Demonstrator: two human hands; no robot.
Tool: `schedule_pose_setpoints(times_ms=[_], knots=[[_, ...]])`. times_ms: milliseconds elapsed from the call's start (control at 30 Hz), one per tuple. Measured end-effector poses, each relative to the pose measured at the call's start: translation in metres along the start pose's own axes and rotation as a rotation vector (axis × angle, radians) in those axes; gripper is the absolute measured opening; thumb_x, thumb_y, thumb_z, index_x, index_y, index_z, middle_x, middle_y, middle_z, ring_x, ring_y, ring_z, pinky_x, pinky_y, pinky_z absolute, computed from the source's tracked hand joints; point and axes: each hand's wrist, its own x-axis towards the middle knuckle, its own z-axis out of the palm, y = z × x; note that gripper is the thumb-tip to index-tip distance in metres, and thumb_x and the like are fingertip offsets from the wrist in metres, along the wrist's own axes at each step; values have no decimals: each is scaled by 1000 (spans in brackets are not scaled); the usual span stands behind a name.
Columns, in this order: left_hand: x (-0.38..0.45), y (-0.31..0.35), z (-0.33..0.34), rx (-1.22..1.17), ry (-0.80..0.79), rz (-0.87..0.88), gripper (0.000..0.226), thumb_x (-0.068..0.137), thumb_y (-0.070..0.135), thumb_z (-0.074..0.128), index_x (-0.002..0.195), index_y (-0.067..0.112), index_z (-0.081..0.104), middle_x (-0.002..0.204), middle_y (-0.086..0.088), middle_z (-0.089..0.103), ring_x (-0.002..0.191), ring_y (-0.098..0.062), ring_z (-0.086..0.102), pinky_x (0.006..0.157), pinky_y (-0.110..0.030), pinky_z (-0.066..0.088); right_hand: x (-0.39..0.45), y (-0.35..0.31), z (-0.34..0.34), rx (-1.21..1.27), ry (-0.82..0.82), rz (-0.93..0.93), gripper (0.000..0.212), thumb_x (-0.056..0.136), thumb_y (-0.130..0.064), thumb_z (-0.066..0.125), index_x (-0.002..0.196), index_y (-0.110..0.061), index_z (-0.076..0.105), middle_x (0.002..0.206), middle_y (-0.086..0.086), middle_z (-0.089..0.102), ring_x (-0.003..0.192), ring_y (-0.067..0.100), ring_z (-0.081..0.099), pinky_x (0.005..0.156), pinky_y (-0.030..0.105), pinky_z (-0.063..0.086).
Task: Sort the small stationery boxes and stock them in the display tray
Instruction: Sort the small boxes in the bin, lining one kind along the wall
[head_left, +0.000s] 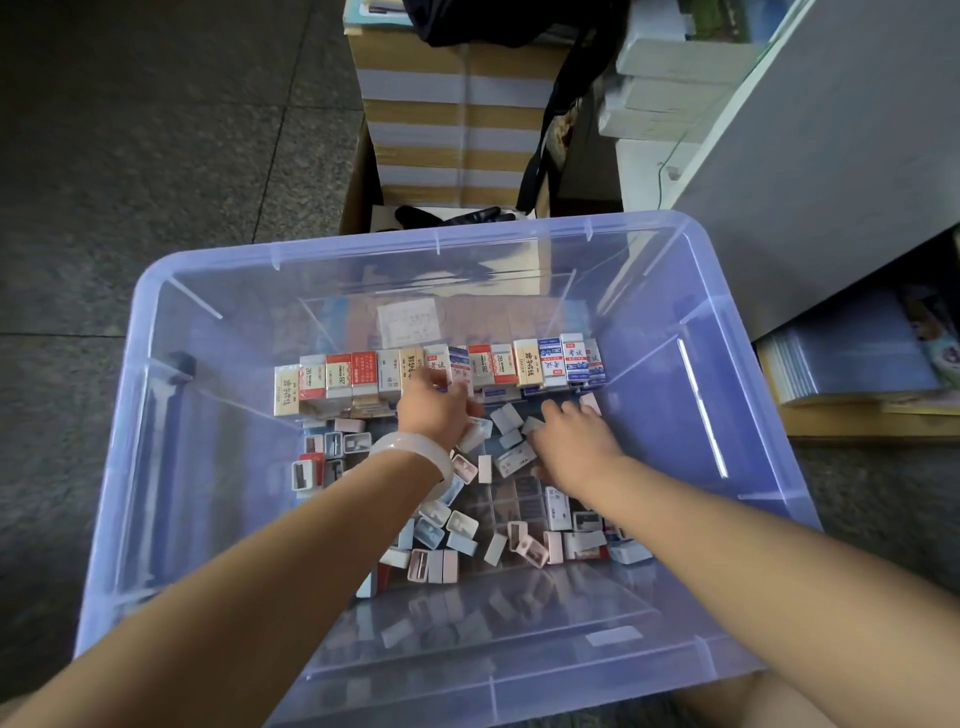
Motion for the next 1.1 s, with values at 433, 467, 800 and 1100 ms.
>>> schedule_pose_setpoints(times_ms=[433,467,800,1100], knots=[[6,0,5,172,148,133,10,91,4,52,92,14,49,98,-15,66,84,-27,67,66,-38,57,18,5,-33,1272,459,294,8,93,-10,52,98,-13,47,79,7,61,60,15,61,65,40,55],[7,0,5,152,145,117,12,90,4,52,90,15,50,98,-14,67,84,-26,67,67,-38,57,23,2,-33,1448,458,396,8,94,-8,50,97,-13,45,82,11,63,59,17,63,70,41,57],[-5,-6,7,171,65,126,19,92,6,48,111,10,51,99,-11,64,68,-22,57,69,-36,53,44,-28,-25,1382,409,543,21,91,-10,53,110,-7,62,111,10,65,100,28,63,86,40,52],[-13,-11,8,461,60,358,16,94,5,47,109,3,52,89,-4,57,75,-24,56,75,-37,51,29,-3,-29,1009,274,216,35,96,-12,42,128,-17,54,118,9,62,82,22,60,61,24,43]])
